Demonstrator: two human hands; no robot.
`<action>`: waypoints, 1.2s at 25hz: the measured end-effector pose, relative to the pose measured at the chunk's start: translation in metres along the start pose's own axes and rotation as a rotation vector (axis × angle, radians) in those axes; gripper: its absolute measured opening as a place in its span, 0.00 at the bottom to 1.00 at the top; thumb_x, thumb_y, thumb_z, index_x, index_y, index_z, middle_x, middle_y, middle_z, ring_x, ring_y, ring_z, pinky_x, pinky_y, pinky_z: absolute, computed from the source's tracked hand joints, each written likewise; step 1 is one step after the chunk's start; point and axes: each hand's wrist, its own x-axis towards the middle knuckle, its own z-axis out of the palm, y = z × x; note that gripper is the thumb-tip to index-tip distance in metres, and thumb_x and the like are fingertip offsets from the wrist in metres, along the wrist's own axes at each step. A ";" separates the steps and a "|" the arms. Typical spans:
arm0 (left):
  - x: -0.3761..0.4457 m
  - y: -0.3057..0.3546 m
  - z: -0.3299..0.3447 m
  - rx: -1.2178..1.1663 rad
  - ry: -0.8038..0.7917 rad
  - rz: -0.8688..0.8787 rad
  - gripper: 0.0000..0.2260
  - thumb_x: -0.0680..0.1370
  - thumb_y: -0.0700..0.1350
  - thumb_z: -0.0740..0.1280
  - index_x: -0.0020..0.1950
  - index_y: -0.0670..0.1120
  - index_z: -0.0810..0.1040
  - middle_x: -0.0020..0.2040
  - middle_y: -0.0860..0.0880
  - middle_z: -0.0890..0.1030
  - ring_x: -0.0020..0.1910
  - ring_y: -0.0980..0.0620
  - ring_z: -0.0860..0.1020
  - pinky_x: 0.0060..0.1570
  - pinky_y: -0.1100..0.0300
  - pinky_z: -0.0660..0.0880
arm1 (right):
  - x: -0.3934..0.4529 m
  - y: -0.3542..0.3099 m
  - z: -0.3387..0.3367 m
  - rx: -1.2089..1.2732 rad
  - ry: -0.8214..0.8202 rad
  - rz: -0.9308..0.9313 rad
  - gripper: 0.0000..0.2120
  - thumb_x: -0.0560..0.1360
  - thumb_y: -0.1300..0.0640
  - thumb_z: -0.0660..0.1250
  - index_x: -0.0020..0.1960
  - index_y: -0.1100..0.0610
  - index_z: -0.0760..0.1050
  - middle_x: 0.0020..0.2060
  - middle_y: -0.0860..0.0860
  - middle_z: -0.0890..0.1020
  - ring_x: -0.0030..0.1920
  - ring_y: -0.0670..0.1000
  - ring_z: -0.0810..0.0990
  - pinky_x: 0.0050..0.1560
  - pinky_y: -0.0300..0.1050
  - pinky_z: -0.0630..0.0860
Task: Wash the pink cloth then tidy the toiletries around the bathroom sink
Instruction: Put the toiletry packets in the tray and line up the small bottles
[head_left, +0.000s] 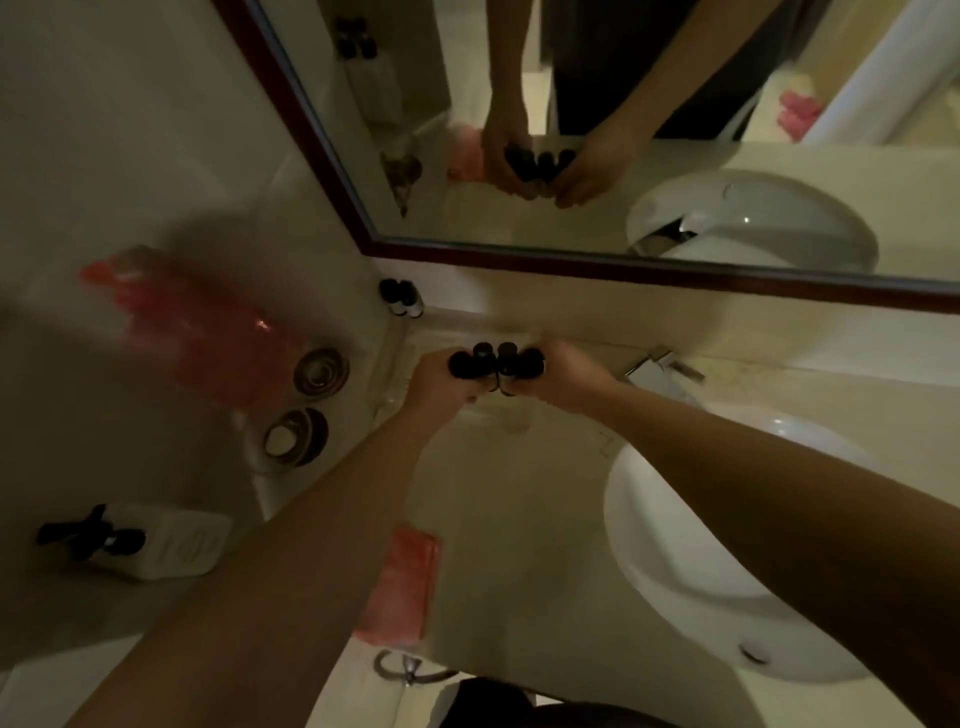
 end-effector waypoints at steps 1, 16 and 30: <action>0.010 -0.009 -0.001 0.011 -0.006 -0.010 0.09 0.68 0.39 0.76 0.36 0.45 0.76 0.32 0.48 0.78 0.32 0.50 0.77 0.35 0.58 0.76 | 0.012 0.001 0.008 0.004 -0.005 0.019 0.15 0.72 0.49 0.71 0.43 0.62 0.77 0.33 0.52 0.76 0.31 0.49 0.72 0.32 0.42 0.66; 0.138 -0.068 -0.008 0.005 0.063 0.021 0.14 0.71 0.43 0.74 0.31 0.50 0.71 0.33 0.53 0.74 0.41 0.50 0.77 0.40 0.57 0.73 | 0.146 0.010 0.063 -0.060 0.212 0.139 0.12 0.73 0.51 0.70 0.47 0.61 0.78 0.39 0.52 0.78 0.41 0.52 0.78 0.34 0.42 0.67; 0.155 -0.067 0.012 -0.234 0.402 0.055 0.10 0.76 0.38 0.66 0.56 0.38 0.78 0.51 0.47 0.80 0.50 0.54 0.77 0.48 0.70 0.69 | 0.169 0.000 0.091 0.216 0.552 0.254 0.28 0.69 0.48 0.74 0.63 0.60 0.71 0.60 0.55 0.73 0.55 0.53 0.76 0.48 0.38 0.72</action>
